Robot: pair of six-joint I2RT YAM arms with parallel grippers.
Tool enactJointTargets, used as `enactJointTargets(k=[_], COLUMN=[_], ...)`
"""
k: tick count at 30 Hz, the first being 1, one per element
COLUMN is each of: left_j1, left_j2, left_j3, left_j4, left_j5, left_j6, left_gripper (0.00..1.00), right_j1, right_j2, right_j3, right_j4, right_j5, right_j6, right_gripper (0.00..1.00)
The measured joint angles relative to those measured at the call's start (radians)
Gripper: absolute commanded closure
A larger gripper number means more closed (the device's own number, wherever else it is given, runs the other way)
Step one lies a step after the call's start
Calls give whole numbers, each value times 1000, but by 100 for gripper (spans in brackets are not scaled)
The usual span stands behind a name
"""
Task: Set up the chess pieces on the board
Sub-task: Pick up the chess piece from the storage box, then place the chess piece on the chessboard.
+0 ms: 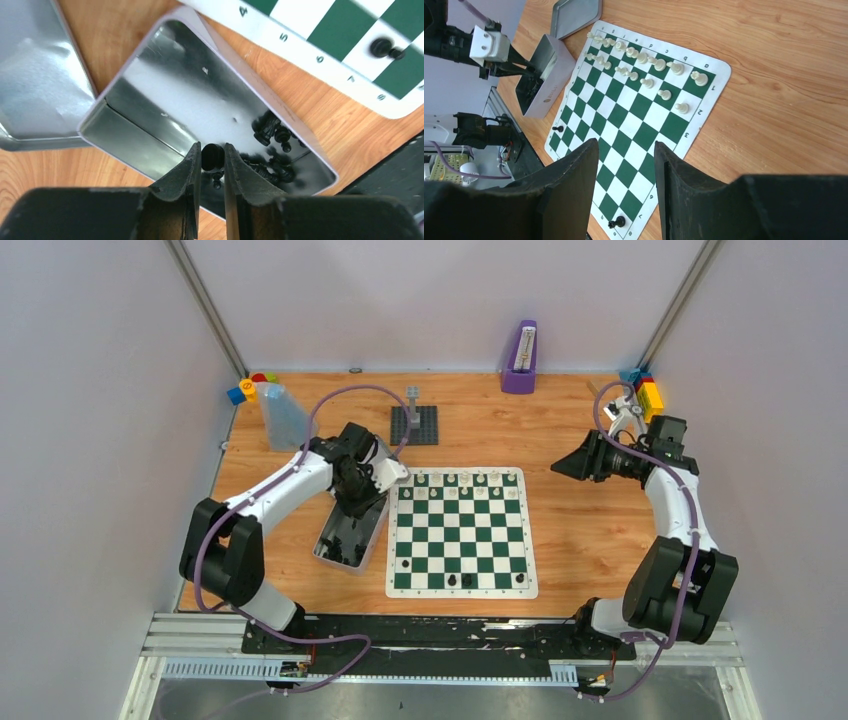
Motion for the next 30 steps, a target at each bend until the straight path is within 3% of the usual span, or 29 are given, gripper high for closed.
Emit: enactJointTargets(k=[6, 13, 19, 24, 30], left_j1=[4, 3, 4, 4, 4], left_j2=[20, 181, 372, 517, 608], left_j3=[174, 405, 582, 728, 781], left_j4=[-58, -129, -155, -141, -64], left_j5=[113, 376, 616, 781, 904], left_j6=[-128, -268, -428, -571, -763], left_gripper=[80, 81, 83, 84, 84], right_j1=[100, 370, 595, 710, 816], right_j2=[-8, -57, -74, -43, -16], right_j3=[12, 113, 130, 137, 136], right_j4=[-16, 6, 73, 115, 164], right_j5=[-4, 58, 168, 304, 469], right_j6=[-23, -69, -110, -134, -158], right_gripper=[54, 54, 55, 57, 58])
